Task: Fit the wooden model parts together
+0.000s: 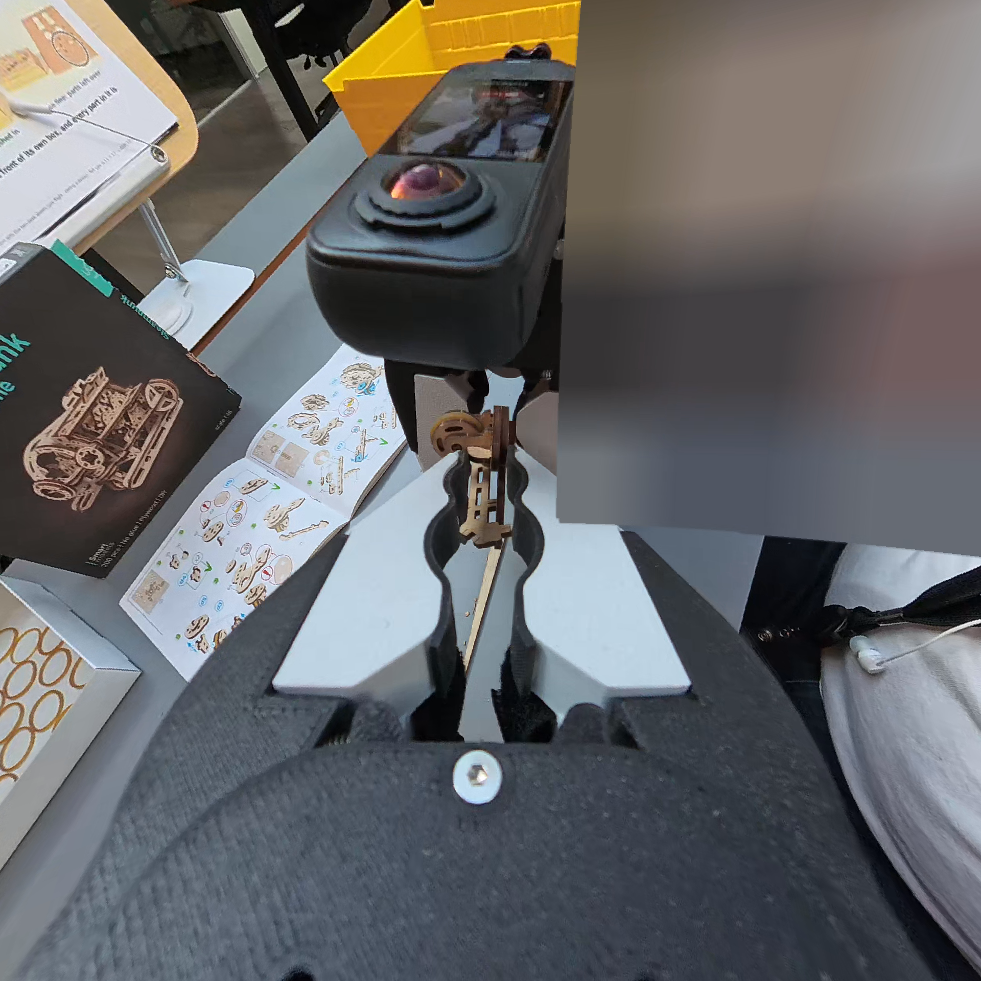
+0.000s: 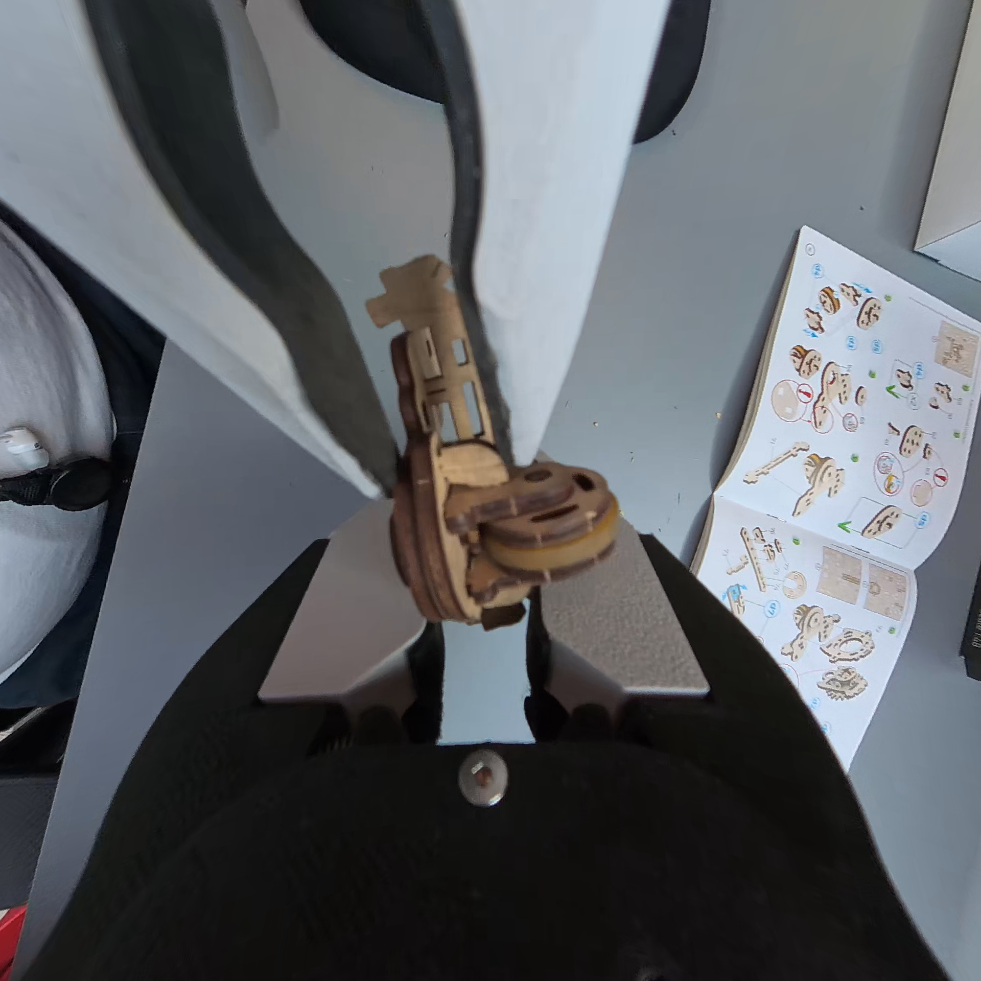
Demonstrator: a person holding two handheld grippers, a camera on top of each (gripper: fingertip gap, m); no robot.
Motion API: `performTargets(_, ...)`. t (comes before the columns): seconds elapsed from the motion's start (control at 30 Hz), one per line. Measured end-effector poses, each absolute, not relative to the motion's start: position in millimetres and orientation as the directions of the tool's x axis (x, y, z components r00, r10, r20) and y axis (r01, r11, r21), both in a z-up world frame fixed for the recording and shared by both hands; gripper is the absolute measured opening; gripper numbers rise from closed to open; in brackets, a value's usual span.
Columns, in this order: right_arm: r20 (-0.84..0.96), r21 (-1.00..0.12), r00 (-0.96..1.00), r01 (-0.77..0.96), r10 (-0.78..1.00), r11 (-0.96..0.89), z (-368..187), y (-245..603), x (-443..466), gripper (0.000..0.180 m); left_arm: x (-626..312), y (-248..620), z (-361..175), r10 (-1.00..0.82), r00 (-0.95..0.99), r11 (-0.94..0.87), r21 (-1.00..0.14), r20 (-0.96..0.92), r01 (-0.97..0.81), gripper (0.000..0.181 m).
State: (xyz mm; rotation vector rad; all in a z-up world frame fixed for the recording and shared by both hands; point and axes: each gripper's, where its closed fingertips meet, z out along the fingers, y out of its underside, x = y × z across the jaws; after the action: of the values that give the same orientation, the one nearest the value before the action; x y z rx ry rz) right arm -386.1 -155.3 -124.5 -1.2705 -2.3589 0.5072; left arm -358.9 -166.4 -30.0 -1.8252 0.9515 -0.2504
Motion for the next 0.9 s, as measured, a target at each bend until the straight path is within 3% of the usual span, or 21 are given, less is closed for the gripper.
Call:
performTargets(0.4, 0.166, -0.536, -0.5, 0.678, 0.85, 0.503, -117.7, -162.0, -389.3, 0.032, -351.2, -169.1, -15.5, -0.705, 0.659, -0.079, -0.894, -0.263, -0.44, 0.011)
performTargets(0.63, 0.139, -0.558, -0.505, 0.671, 0.852, 0.488, -112.4, -168.1, -388.9, 0.044, -347.8, -173.9, -8.4, -0.698, 0.633, 0.018, -0.892, -0.334, -0.451, 0.012)
performTargets(0.9, 0.179, -0.554, -0.53, 0.642, 0.829, 0.53, -111.5, -171.5, -389.0, 0.032, -345.3, -178.9, -7.9, -0.707, 0.604, 0.065, -0.884, -0.368, -0.463, 0.012)
